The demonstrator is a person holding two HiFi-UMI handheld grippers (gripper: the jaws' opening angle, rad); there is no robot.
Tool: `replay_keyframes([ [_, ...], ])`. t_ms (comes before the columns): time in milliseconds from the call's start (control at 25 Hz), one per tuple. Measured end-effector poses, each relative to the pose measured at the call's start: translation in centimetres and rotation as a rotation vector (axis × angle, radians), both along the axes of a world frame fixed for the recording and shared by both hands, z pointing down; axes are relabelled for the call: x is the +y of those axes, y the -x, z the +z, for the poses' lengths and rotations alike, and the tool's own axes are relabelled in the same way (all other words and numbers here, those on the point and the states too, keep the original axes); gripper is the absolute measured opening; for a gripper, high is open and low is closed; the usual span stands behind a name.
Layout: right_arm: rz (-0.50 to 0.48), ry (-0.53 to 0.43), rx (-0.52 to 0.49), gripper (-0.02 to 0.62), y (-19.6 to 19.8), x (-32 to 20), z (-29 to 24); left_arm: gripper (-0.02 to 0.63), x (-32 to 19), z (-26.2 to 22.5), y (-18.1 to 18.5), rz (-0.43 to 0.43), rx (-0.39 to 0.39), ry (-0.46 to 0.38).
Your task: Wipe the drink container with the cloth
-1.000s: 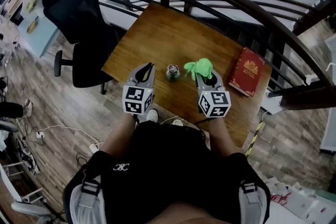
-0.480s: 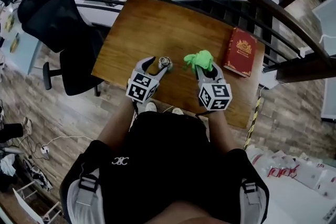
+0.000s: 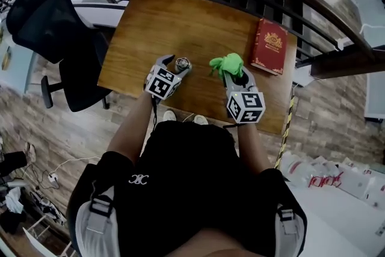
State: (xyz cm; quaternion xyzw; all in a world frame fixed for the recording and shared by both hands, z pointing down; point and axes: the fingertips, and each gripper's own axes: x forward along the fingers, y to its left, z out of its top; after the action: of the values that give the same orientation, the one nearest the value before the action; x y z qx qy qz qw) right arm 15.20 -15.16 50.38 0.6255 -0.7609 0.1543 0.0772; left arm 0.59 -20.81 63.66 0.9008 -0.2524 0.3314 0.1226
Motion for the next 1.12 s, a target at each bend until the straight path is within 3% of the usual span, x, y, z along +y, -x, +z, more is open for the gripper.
replay_keyframes([
  [200, 0.001, 0.002, 0.018, 0.1, 0.2, 0.0, 0.1, 0.324, -0.1, 1.3, -0.8, 0.056, -0.016, 0.016],
  [400, -0.005, 0.002, 0.014, 0.1, 0.6, -0.2, 0.0, 0.324, 0.0, 2.1, -1.3, 0.048, 0.007, 0.057],
  [840, -0.047, 0.003, -0.008, 0.1, 1.9, -1.0, 0.2, 0.311, 0.9, 2.3, -1.1, 0.028, 0.032, 0.0],
  [1120, -0.153, -0.011, -0.065, 0.1, 4.7, -2.3, -0.3, 0.31, 2.2, 1.9, 0.1, 0.009, 0.067, -0.016],
])
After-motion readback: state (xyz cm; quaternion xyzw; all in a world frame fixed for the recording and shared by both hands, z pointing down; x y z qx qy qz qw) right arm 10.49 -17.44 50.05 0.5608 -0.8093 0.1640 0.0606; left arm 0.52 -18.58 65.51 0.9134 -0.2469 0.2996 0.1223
